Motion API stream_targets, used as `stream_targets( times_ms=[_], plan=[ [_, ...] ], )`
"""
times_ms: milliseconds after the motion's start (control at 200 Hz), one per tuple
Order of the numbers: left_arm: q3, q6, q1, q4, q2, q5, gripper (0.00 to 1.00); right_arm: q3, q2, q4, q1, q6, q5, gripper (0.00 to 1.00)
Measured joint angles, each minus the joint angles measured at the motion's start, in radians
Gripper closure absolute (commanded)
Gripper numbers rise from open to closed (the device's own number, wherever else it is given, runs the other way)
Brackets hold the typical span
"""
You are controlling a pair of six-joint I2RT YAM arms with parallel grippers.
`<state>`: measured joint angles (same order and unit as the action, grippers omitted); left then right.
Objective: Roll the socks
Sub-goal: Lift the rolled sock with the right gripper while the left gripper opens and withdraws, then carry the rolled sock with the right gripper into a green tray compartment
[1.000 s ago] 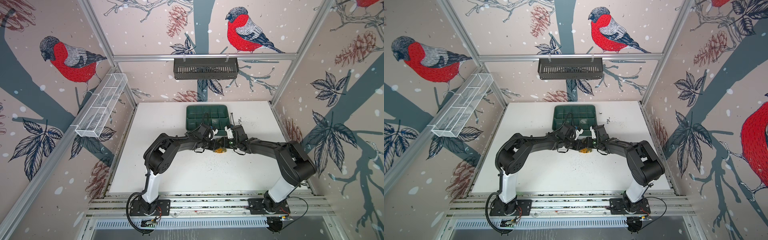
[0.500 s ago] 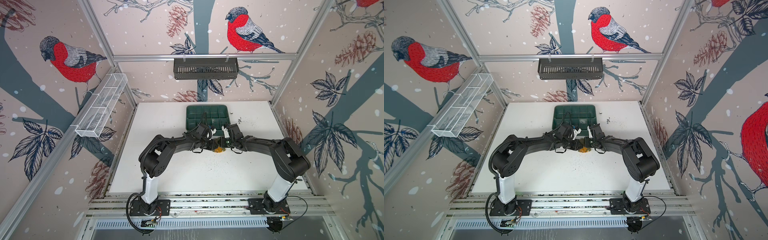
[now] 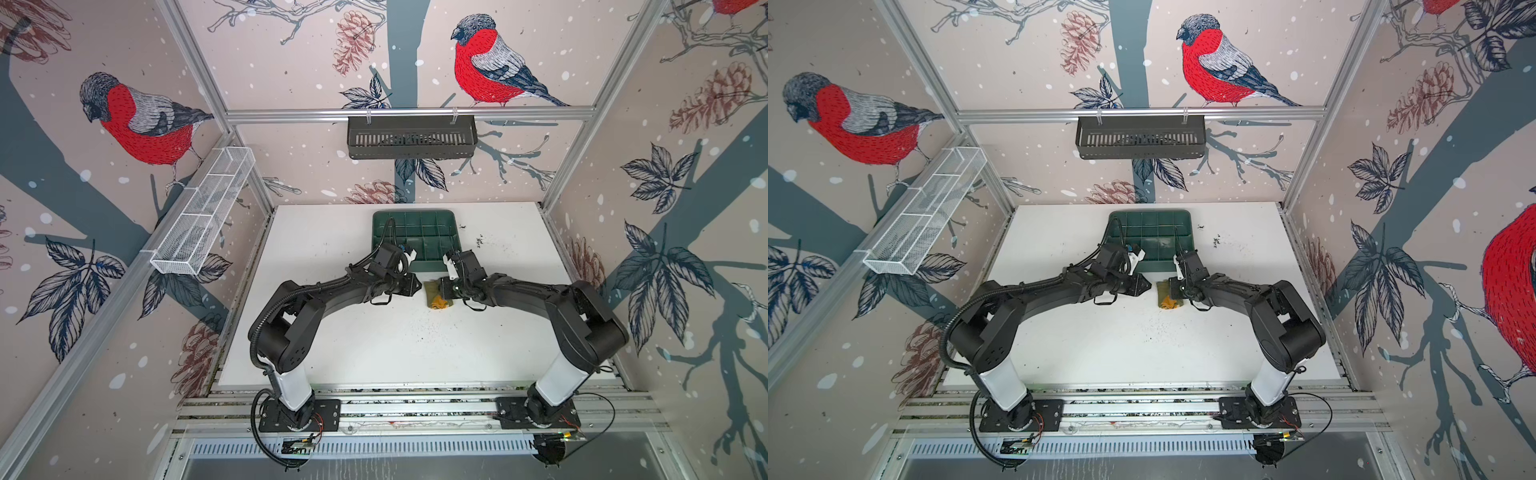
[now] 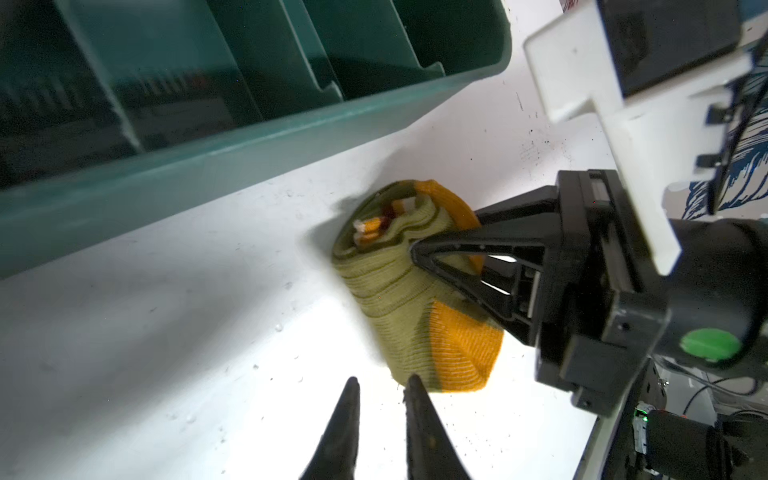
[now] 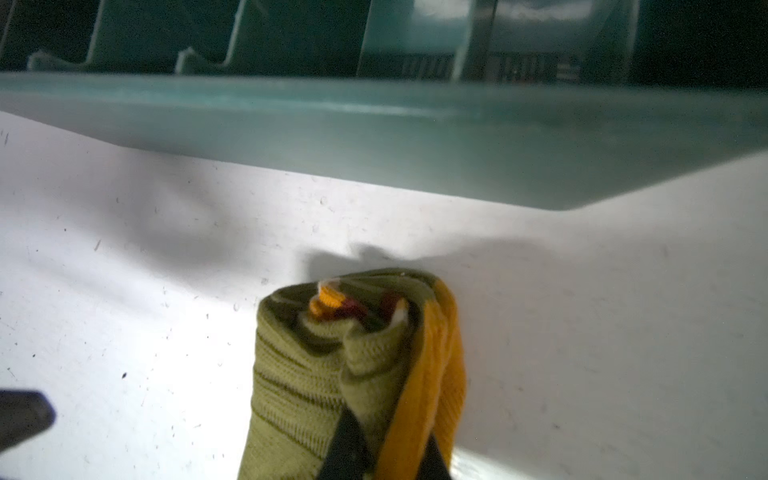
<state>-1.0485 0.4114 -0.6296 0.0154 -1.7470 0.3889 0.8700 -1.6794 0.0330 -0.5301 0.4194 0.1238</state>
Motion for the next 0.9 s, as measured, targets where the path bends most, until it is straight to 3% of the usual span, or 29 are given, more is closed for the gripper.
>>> stream_targets(
  times_ms=[295,480,705,901],
  plan=[
    [0.037,-0.002,0.019,0.02,0.077,-0.026,0.78,0.05,0.15,0.139,-0.002,-0.024,-0.039,1.0],
    [-0.018,-0.027,0.02,0.058,0.103,-0.056,0.77,0.179,0.206,0.257,0.003,-0.038,-0.116,1.0],
    [-0.145,-0.072,0.02,0.111,0.105,-0.111,0.76,0.445,0.172,0.38,0.04,-0.092,-0.295,1.0],
    [-0.175,-0.088,0.021,0.136,0.106,-0.131,0.76,0.657,0.035,0.464,0.057,-0.141,-0.453,1.0]
  ],
)
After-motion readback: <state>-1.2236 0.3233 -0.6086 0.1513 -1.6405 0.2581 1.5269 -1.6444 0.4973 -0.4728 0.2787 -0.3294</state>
